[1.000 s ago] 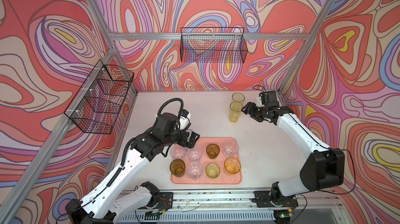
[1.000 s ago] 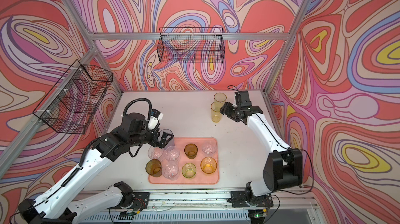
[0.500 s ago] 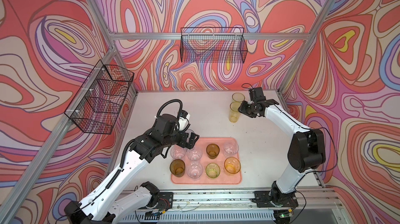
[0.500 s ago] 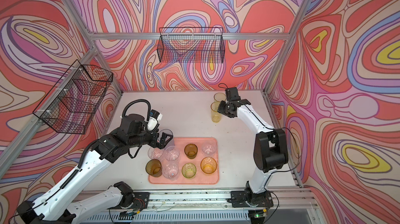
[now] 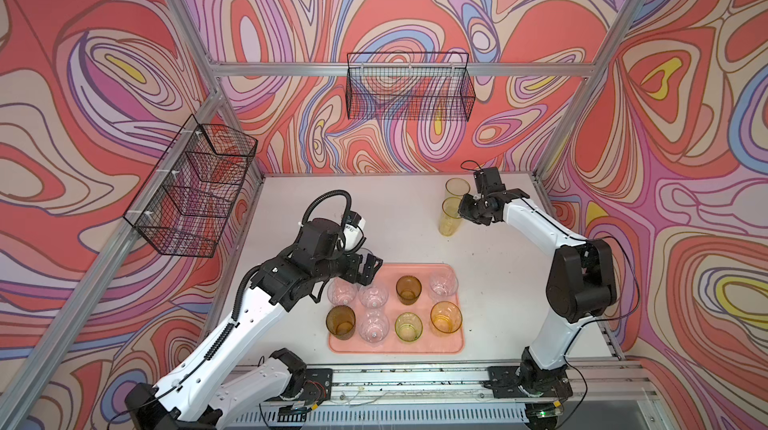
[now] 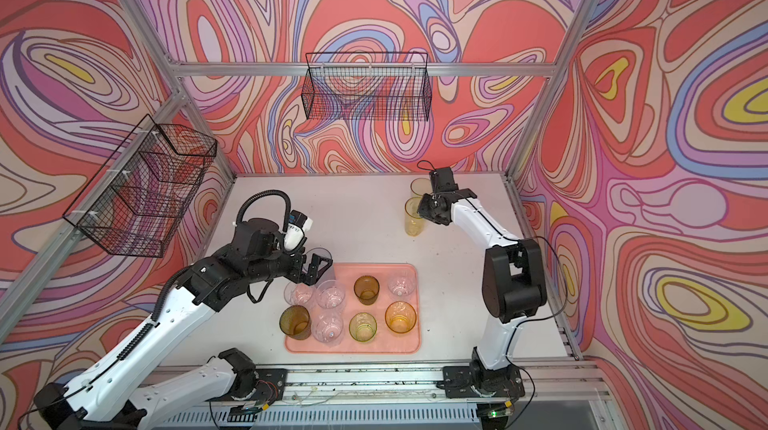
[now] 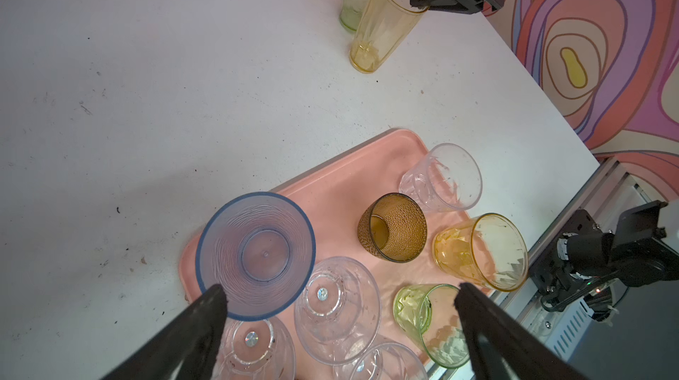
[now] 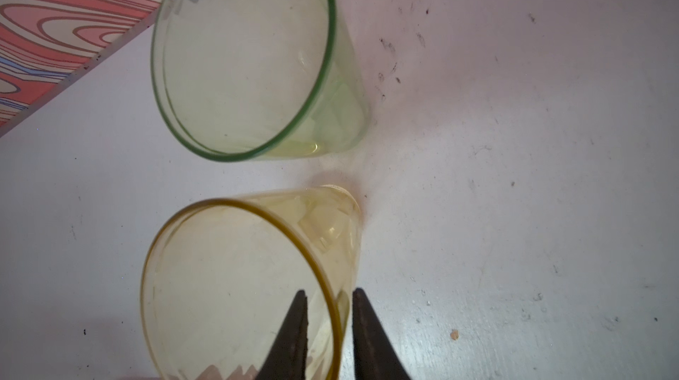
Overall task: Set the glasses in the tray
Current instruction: 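Close the right gripper on the yellow glass rim and lift it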
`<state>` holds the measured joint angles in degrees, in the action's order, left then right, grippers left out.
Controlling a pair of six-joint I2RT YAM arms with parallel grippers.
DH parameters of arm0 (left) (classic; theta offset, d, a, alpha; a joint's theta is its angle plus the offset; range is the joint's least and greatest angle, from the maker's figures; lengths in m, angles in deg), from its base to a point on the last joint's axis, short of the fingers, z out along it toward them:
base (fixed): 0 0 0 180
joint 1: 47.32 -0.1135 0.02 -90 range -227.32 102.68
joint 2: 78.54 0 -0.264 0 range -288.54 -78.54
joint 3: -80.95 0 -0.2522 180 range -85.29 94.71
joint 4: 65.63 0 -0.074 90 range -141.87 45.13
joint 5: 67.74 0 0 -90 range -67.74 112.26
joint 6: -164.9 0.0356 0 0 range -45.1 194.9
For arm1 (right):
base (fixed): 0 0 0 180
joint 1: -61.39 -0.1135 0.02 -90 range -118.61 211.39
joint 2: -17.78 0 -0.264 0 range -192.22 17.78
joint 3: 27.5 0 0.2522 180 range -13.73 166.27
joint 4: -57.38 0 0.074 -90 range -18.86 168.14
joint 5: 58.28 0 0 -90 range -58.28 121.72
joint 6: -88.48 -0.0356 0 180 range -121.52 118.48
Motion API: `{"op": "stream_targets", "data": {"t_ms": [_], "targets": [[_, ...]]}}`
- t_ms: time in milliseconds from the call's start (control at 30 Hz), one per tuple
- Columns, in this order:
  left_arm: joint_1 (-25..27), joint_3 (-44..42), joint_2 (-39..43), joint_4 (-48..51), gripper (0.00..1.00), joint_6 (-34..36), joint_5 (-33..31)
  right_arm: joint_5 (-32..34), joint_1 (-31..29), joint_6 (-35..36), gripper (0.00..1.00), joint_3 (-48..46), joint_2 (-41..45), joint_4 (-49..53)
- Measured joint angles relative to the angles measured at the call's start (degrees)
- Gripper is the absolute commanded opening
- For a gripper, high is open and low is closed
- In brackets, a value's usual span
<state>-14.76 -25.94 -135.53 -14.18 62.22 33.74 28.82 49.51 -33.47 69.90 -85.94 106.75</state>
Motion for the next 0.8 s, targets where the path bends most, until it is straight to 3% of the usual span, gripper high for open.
{"op": "stream_targets", "data": {"t_ms": [200, 533, 800], "targets": [[0.0, 0.0, -0.3, 0.0, 1.0, -0.1, 0.0, 0.4, 0.0, 0.6, 0.0, 0.0, 0.0, 1.7], [0.0, 0.0, -0.9, 0.1, 1.0, -0.4, 0.2, 1.0, -1.0, 2.4, 0.0, 0.0, 2.4, 5.7], [0.0, 1.0, -0.9, 0.4, 1.0, -1.1, 1.6, 1.8, -7.8, 4.9, 0.0, 8.2, 3.2, 13.8]]}}
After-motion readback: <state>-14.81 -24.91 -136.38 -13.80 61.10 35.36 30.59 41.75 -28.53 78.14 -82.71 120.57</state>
